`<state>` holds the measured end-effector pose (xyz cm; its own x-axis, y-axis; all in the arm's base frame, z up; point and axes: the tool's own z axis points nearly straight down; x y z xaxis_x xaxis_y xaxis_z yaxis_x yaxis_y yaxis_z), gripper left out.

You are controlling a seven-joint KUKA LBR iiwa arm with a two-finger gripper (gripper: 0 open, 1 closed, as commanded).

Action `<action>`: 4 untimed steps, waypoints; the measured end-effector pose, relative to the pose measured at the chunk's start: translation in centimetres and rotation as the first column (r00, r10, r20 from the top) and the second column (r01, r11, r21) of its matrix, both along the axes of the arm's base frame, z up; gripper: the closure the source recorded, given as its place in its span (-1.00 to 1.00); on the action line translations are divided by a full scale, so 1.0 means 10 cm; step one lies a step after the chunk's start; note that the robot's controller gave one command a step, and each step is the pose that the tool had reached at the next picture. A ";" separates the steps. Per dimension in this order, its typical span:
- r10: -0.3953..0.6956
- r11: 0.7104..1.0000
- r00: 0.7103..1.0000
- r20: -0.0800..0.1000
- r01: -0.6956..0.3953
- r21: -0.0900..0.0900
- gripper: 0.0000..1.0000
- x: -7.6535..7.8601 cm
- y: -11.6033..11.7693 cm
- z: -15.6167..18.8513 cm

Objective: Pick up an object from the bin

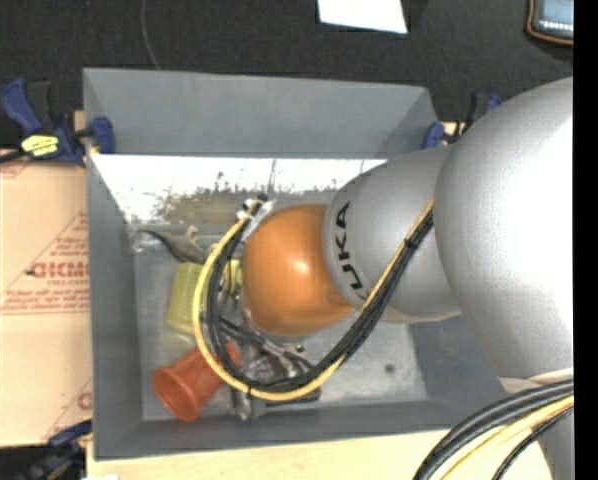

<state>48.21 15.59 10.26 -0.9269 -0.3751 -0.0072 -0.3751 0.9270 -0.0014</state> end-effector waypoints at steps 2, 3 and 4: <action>0.500 0.866 0.866 0.019 -0.500 -0.006 1.00 0.05 0.59 -0.30; 0.499 0.867 0.866 0.019 -0.499 -0.006 1.00 0.05 0.59 -0.29; 0.499 0.867 0.867 0.014 -0.499 -0.005 1.00 0.03 0.58 -0.13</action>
Offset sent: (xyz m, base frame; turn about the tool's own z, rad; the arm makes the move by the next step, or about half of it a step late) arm -0.0005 0.0580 -0.0326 -0.5265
